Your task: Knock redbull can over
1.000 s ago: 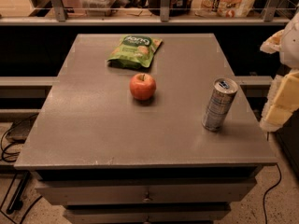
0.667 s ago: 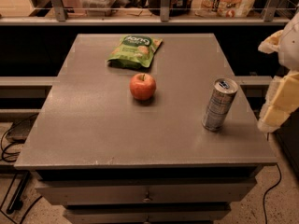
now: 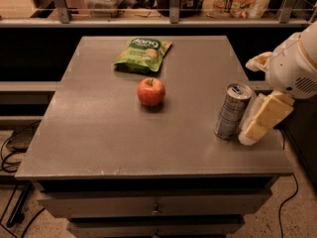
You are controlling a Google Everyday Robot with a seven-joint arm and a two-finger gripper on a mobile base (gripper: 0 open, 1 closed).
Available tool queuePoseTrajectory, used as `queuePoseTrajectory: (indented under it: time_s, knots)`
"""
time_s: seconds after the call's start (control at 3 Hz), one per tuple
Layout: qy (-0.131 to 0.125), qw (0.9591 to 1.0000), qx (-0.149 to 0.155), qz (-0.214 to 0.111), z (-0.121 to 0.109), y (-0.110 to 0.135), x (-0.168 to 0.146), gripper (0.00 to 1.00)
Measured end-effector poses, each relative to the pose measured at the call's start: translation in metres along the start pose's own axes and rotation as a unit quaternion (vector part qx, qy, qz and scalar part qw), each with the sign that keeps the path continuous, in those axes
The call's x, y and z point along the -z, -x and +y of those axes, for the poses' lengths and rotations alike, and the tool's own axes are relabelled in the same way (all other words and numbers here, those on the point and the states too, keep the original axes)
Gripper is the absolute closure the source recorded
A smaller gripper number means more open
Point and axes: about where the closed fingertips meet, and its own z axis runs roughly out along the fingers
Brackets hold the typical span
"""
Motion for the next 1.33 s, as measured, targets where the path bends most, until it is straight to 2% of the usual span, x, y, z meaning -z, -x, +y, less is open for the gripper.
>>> queuePoseTrajectory:
  time_s: [0.33,0.67,1.0,1.33]
  knots:
    - [0.004,0.9982,-0.009,-0.059,-0.009,0.008,-0.021,0.00]
    - [0.016,0.9933,-0.023,-0.112,-0.016,0.011,-0.040,0.00]
    - [0.031,0.9844,-0.043,-0.168,-0.022,0.010,-0.057,0.03]
    - [0.036,0.9801,-0.047,-0.189,-0.024,0.012,-0.060,0.26]
